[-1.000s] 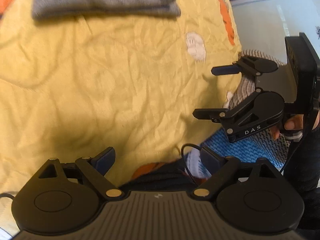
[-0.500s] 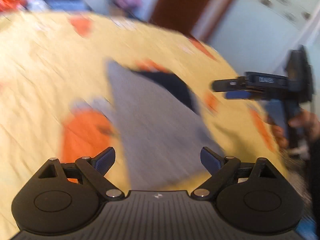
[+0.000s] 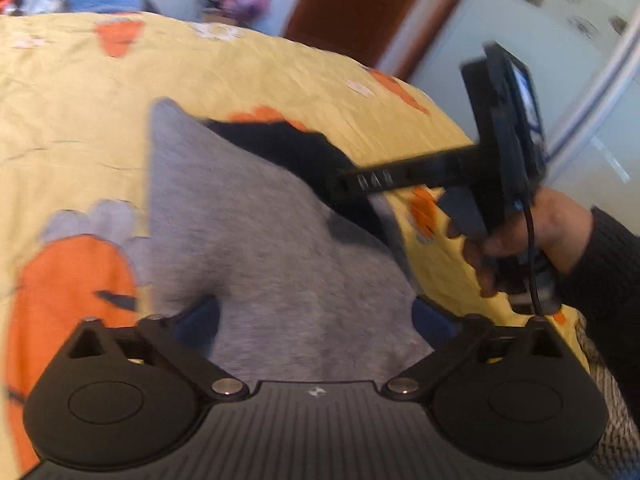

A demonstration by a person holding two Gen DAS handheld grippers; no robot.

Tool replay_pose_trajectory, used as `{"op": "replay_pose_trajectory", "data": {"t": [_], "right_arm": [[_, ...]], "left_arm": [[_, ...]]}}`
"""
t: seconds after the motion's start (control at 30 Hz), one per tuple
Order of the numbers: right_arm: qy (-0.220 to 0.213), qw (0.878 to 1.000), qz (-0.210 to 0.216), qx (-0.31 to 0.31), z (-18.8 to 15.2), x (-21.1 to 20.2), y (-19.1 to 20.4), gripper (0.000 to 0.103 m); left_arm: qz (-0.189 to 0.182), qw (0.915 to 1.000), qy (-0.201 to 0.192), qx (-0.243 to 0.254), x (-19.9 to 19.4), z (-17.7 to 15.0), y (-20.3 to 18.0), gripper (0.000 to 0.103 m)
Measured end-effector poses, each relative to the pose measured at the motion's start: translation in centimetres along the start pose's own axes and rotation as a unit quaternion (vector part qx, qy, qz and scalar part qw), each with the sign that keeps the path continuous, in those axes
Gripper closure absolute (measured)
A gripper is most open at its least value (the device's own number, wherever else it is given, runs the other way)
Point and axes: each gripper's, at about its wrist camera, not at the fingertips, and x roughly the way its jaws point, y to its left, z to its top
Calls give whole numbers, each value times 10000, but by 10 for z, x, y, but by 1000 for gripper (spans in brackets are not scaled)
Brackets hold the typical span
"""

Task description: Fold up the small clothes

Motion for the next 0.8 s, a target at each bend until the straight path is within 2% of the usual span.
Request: {"op": "replay_pose_trajectory", "data": {"t": [0.03, 0.07, 0.1, 0.17, 0.2, 0.27, 0.33, 0.4, 0.43, 0.47, 0.5, 0.57, 0.7, 0.8], "right_arm": [[-77, 9994, 137, 307, -1, -10, -6, 16], [-268, 9975, 338, 563, -5, -26, -9, 18], [-550, 9945, 540, 706, -8, -43, -10, 17], [-1133, 9870, 767, 845, -14, -72, -3, 14], [-1294, 9829, 943, 909, -14, -80, 3, 9], [-1257, 9801, 1263, 874, -11, -81, 17, 8], [-955, 9867, 1155, 629, -10, -66, 33, 8], [-573, 9944, 750, 484, -14, -40, 38, 10], [-345, 9961, 583, 564, -17, -26, 33, 14], [-188, 9963, 490, 683, -21, -19, 27, 14], [-209, 9949, 536, 832, -27, -21, 20, 15], [-498, 9917, 651, 989, -35, -44, 13, 13], [-1156, 9831, 838, 1142, -50, -90, 12, 4], [-1144, 9813, 1039, 1149, -51, -100, 21, 2]], "left_arm": [[56, 9999, 21, 90, 2, 0, -2, 0], [94, 9999, 32, 116, -1, 1, -4, 0], [18, 10000, -3, 43, -10, 2, -3, 0], [-246, 9988, -372, -201, -33, 4, 5, 0], [-175, 9977, -592, -265, -42, 6, 10, 0], [330, 9956, -845, -220, -45, 15, 17, 0], [1020, 9924, -664, -178, -27, 24, 23, 0], [1245, 9915, -356, -90, -3, 23, 27, 0], [1365, 9905, -167, -77, 10, 20, 29, 0], [1380, 9903, -35, -125, 18, 16, 31, 0], [1284, 9915, -82, -215, 19, 14, 33, 0], [1319, 9907, -126, -302, 9, 10, 34, 0], [1406, 9887, -514, -5, -28, 5, 23, 0], [1612, 9857, -478, 76, -24, 10, 26, 0]]}}
